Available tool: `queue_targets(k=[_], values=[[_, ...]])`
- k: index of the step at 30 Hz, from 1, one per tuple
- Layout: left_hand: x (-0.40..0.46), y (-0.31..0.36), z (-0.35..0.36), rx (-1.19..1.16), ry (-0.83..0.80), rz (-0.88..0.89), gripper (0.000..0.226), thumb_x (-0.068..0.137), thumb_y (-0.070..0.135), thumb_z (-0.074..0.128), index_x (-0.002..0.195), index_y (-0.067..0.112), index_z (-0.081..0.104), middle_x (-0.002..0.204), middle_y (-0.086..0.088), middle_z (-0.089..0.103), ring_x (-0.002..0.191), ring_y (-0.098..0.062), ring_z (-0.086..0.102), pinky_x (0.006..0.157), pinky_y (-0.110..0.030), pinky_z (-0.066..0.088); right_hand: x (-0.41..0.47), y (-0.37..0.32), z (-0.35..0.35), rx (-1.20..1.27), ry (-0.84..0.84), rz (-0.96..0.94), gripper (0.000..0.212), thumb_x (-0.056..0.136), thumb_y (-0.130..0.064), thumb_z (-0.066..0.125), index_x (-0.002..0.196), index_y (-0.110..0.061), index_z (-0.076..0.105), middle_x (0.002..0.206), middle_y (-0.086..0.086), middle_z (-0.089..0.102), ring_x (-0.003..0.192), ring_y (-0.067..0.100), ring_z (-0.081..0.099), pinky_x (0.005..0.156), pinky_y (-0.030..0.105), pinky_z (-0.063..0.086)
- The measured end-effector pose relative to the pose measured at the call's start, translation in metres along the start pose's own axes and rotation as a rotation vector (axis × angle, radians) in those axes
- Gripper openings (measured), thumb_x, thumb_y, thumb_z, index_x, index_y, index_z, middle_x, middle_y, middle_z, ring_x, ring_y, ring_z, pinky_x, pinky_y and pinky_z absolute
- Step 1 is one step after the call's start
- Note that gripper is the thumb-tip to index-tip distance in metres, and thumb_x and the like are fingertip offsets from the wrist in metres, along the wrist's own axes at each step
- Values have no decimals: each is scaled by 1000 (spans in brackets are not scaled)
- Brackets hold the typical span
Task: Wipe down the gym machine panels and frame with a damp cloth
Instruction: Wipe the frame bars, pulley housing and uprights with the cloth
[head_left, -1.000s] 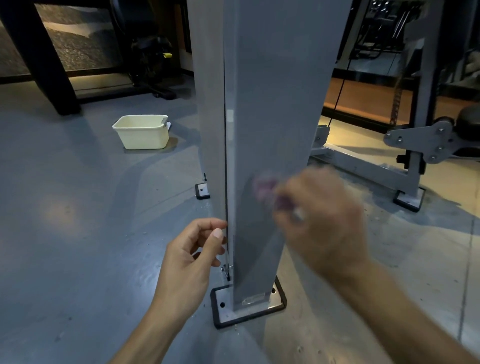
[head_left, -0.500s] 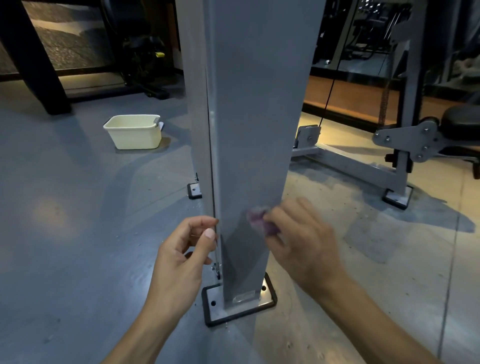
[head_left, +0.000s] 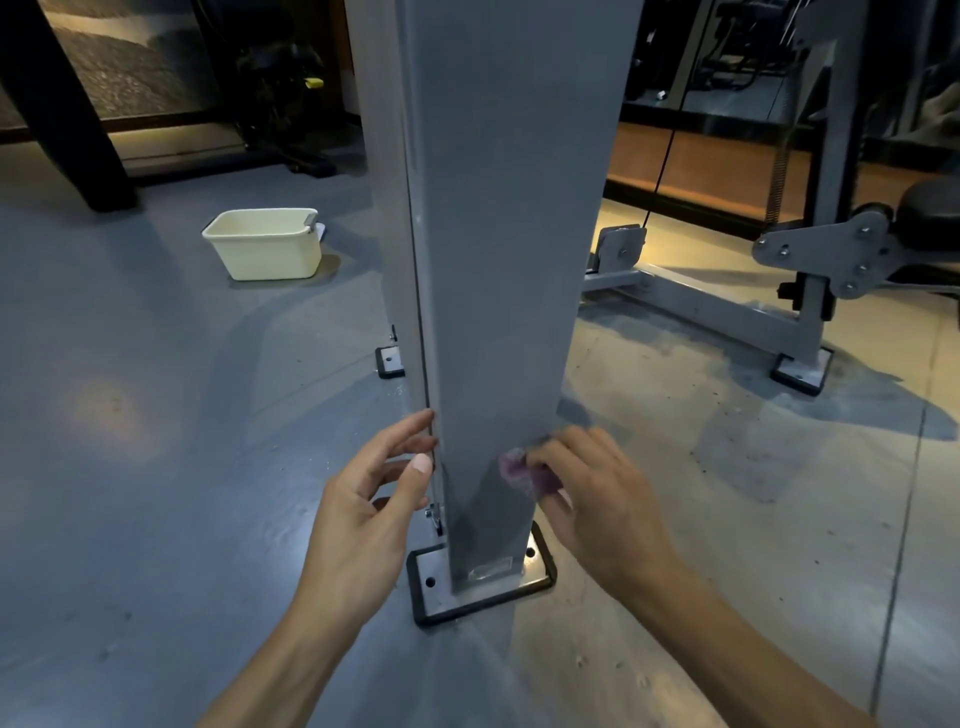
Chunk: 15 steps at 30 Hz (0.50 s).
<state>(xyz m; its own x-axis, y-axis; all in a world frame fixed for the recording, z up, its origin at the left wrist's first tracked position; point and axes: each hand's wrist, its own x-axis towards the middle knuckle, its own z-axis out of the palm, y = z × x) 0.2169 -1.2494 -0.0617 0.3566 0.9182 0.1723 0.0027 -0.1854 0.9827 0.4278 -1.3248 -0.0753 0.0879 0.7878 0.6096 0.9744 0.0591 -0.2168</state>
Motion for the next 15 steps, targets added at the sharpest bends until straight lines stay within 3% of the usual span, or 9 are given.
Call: queue_targets(k=[2, 4, 7, 9, 13, 15], values=[[0, -4, 0, 11, 4, -5, 40, 103, 19, 61, 124, 52, 69, 118, 12, 73, 114, -16, 68, 98, -49, 57, 25, -12, -25, 47, 160, -27, 9, 85, -20, 77, 86, -17, 68, 87, -6, 61, 79, 11, 47, 65, 21, 40], [2, -6, 1, 8, 14, -9, 40, 103, 19, 61, 125, 52, 69, 120, 11, 73, 117, -17, 68, 99, -51, 56, 51, -22, -51, 66, 331, -61, 8, 86, -18, 74, 88, -11, 71, 85, -1, 63, 79, 9, 44, 68, 18, 33], [3, -10, 2, -7, 24, -16, 42, 103, 18, 61, 125, 52, 68, 121, 11, 72, 117, -18, 68, 100, -51, 56, 58, -24, -54, 68, 372, -46, 9, 87, -18, 74, 90, -10, 71, 82, -2, 58, 77, 9, 43, 66, 19, 33], [1, -12, 2, -1, 18, -18, 44, 103, 16, 61, 128, 53, 67, 123, 10, 71, 117, -18, 68, 101, -51, 55, 37, -19, -32, 80, 304, -2, 9, 87, -21, 75, 86, -13, 71, 79, -7, 53, 75, 7, 39, 63, 19, 31], [-4, -14, 4, -7, 20, -13, 46, 103, 14, 61, 131, 51, 66, 124, 10, 71, 115, -15, 69, 99, -49, 56, -23, 1, 26, 30, -88, 133, 20, 76, -15, 83, 80, -21, 65, 79, -11, 56, 76, 12, 49, 63, 24, 45], [-4, -13, 3, -18, 16, -17, 46, 103, 14, 61, 131, 50, 66, 124, 9, 71, 115, -16, 69, 99, -50, 56, -30, 2, 33, 39, -130, 184, 32, 66, -8, 87, 77, -22, 60, 76, -13, 53, 75, 10, 48, 62, 16, 35]])
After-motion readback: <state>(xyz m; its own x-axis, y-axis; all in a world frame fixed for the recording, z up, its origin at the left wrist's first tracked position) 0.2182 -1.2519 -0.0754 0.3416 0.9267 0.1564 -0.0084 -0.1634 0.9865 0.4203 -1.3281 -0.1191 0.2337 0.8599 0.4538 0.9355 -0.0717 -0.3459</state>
